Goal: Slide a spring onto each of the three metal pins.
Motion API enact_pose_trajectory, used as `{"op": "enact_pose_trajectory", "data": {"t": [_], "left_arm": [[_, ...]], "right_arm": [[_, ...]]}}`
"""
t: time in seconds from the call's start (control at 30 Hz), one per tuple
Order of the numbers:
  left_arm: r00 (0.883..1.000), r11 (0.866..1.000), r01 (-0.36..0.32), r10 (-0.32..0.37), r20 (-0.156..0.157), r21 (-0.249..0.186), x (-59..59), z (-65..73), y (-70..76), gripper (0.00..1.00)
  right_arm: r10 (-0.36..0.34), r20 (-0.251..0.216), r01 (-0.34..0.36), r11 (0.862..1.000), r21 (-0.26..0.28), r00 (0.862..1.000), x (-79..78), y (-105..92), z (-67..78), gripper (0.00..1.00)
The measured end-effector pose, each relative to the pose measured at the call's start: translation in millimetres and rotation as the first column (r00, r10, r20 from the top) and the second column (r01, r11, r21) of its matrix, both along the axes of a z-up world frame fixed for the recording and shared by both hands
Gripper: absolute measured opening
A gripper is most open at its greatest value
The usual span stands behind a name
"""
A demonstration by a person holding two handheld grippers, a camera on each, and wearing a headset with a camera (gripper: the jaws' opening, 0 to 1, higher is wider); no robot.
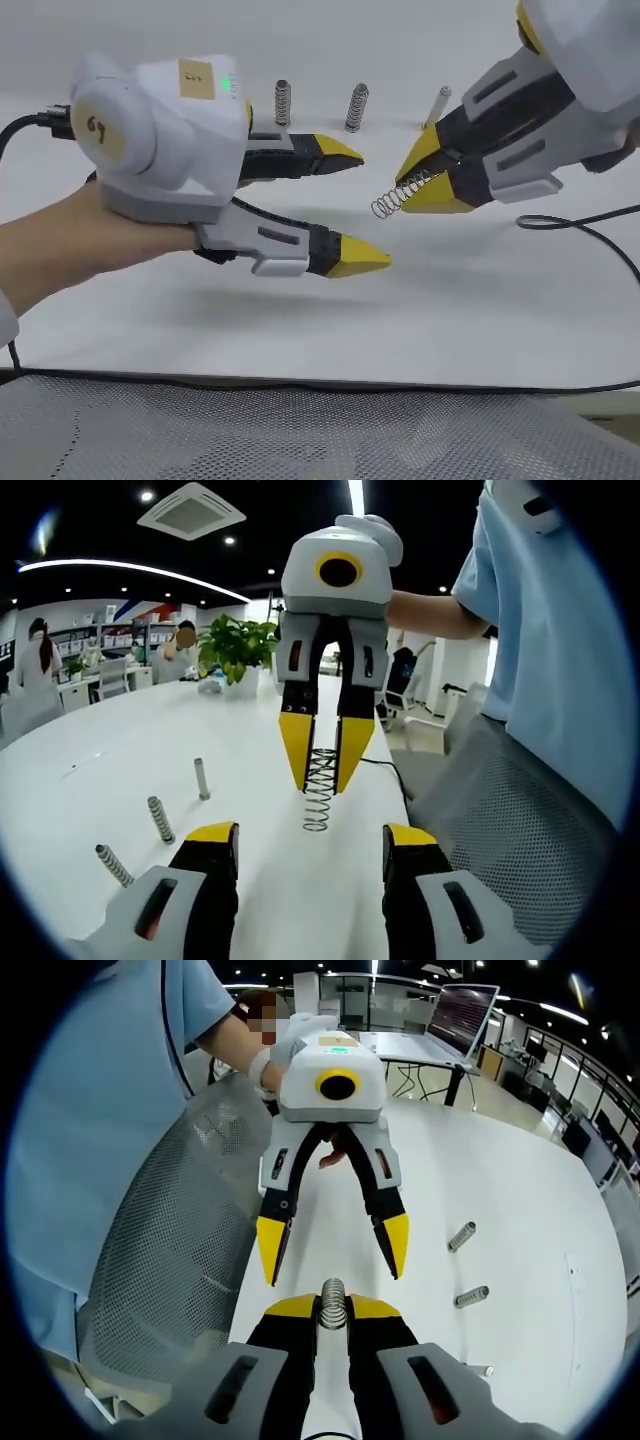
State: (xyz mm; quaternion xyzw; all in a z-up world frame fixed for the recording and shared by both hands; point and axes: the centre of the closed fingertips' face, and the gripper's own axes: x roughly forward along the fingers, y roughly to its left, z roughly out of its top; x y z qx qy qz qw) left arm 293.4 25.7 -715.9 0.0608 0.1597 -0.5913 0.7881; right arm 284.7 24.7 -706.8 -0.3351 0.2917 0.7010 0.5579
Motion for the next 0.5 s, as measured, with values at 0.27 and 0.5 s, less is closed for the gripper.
{"op": "enact_pose_trajectory", "data": {"t": [0.27, 0.5], "left_arm": [[0.996, 0.996, -0.083, 0.083, -0.026, -0.010, 7.0, -1.2, 11.5, 0.79], [0.989, 0.990, -0.142, 0.142, -0.042, -0.006, 11.9, -3.9, 23.6, 0.89]], "right_arm": [[0.005, -0.001, -0.005, 1.000, -0.005, 1.000, -0.1, -0.1, -0.8, 0.08], [0.005, -0.002, -0.005, 1.000, -0.008, 1.000, 1.0, -0.9, -0.7, 0.08]]}}
